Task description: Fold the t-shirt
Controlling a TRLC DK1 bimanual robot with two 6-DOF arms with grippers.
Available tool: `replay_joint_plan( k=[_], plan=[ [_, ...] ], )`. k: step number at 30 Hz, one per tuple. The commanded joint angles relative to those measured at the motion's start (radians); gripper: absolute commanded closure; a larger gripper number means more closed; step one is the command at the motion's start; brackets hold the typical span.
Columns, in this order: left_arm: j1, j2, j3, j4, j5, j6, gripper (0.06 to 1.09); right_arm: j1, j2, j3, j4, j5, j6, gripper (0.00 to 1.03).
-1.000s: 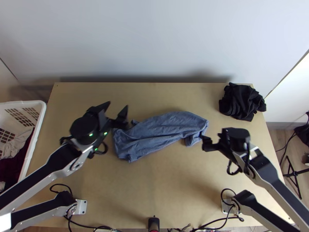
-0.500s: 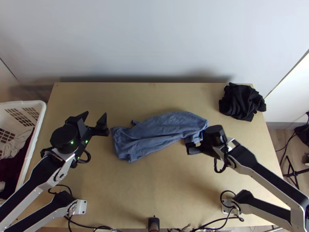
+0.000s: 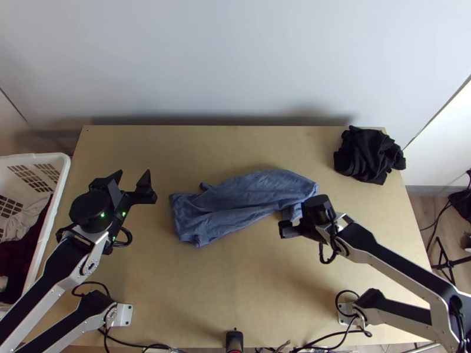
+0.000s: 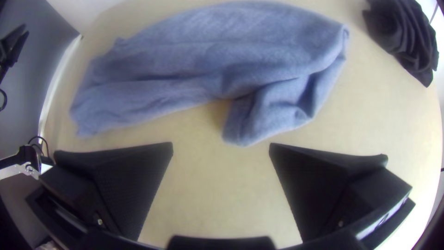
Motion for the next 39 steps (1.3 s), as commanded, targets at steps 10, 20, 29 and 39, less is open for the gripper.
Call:
replay_joint_plan(
  k=[10,20,29,39],
  plan=[
    [0.049,-0.038,-0.020,0.005,0.000,0.000,0.11,-0.007,0.203,0.024,0.140,0.122,-0.037,0.36],
    [0.063,-0.060,-0.019,-0.002,0.000,-0.002,0.11,-0.027,0.105,0.113,0.150,0.213,-0.175,0.98],
    [0.071,-0.090,-0.043,-0.007,0.001,-0.009,0.11,-0.036,0.004,0.514,-0.060,0.151,-0.265,1.00],
    [0.059,-0.144,-0.091,-0.048,0.021,-0.021,0.11,-0.032,0.076,0.933,-0.109,0.150,-0.262,1.00]
  ],
)
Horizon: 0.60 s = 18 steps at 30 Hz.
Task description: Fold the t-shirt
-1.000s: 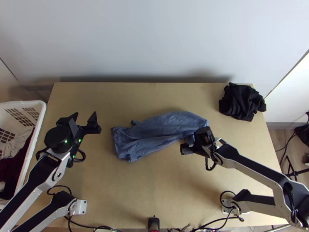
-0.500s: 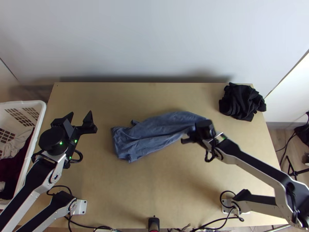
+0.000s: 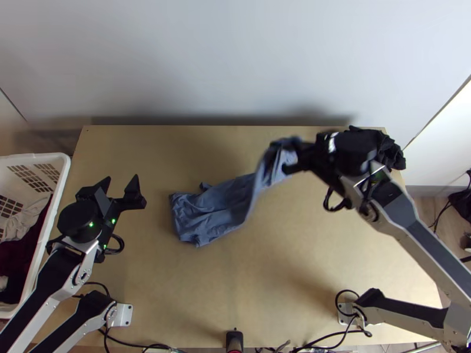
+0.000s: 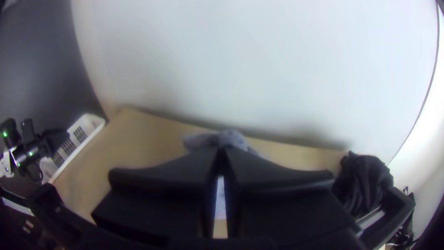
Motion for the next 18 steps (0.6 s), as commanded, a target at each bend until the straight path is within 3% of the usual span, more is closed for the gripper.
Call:
replay_joint_plan(
  k=[1,9,14,18],
  plan=[
    [-0.004,-0.029,-0.019,-0.017,0.010,-0.005,0.11,-0.003,0.046,0.308,-0.028,-0.005,-0.013,1.00],
    [0.002,-0.024,-0.016,-0.008,0.011,-0.008,0.11,-0.038,0.157,0.681,0.018,0.073,-0.015,1.00],
    [0.001,-0.020,-0.006,-0.020,0.039,-0.028,0.11,-0.040,0.177,0.733,0.018,0.082,-0.027,1.00],
    [-0.011,-0.017,-0.007,-0.086,0.139,-0.121,0.11,-0.038,0.174,0.730,0.011,0.082,-0.029,1.00]
  ],
)
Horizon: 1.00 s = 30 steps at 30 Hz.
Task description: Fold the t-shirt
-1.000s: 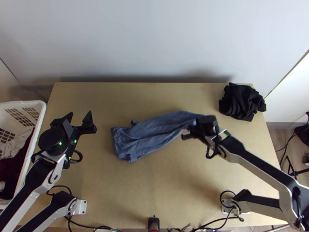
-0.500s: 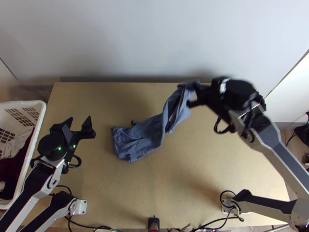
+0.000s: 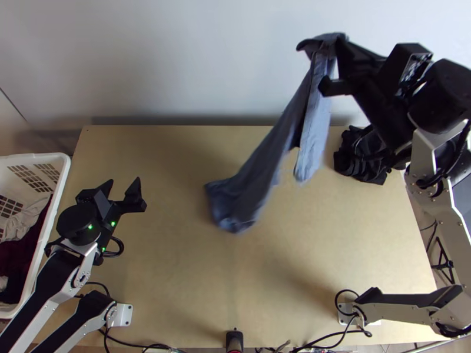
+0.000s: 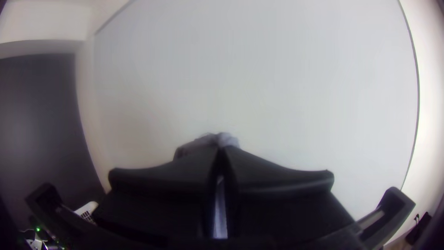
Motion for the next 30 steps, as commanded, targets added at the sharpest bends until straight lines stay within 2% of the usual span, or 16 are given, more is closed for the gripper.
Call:
replay_joint_plan(
  k=[1,9,17,20,25,28,30],
  plan=[
    [-0.032,0.005,-0.011,-0.063,0.112,-0.094,0.11,0.000,0.017,0.073,-0.003,0.015,-0.005,1.00],
    [-0.138,0.092,-0.017,0.041,0.112,-0.099,0.11,0.023,0.034,0.157,-0.006,0.015,-0.003,1.00],
    [-0.187,0.137,-0.016,0.101,0.114,-0.146,0.11,0.207,0.083,0.294,-0.006,0.030,-0.032,1.00],
    [-0.222,0.154,-0.028,0.130,0.112,-0.148,0.11,0.244,0.119,0.338,0.054,0.071,-0.045,1.00],
    [-0.271,0.210,-0.025,0.190,0.112,-0.183,0.11,0.333,0.172,0.403,0.198,0.102,-0.163,1.00],
    [-0.333,0.275,-0.019,0.262,0.103,-0.205,0.11,0.350,0.189,0.403,0.218,0.108,-0.150,1.00],
    [-0.388,0.328,-0.010,0.336,0.052,-0.199,0.11,0.351,0.200,0.403,0.223,0.108,-0.131,1.00]
  ],
)
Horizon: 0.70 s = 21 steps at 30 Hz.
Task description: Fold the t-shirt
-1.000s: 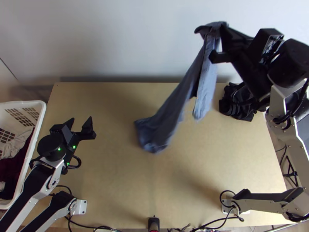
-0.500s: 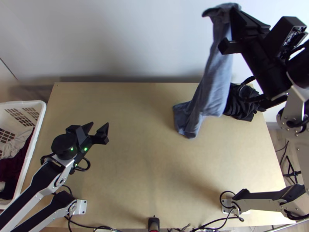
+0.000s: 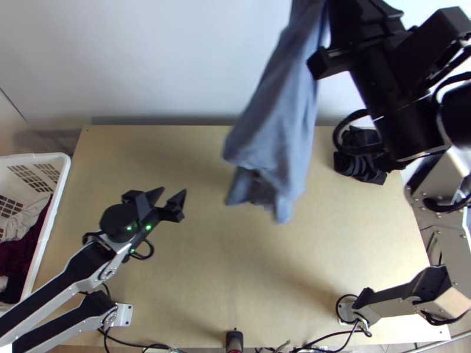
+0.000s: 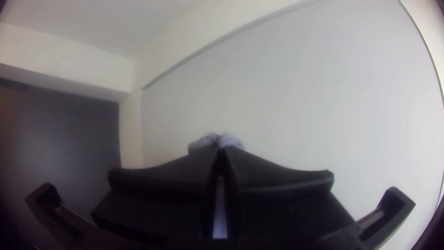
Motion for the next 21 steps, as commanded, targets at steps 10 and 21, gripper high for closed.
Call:
replay_joint_plan(
  k=[10,21],
  plan=[
    [-0.280,0.359,0.138,0.362,-0.103,0.076,0.11,0.089,0.051,0.031,0.024,0.019,-0.001,1.00],
    [-0.427,0.315,0.104,0.356,-0.043,0.173,0.11,0.054,0.043,0.022,-0.007,0.025,0.005,1.00]
  ],
)
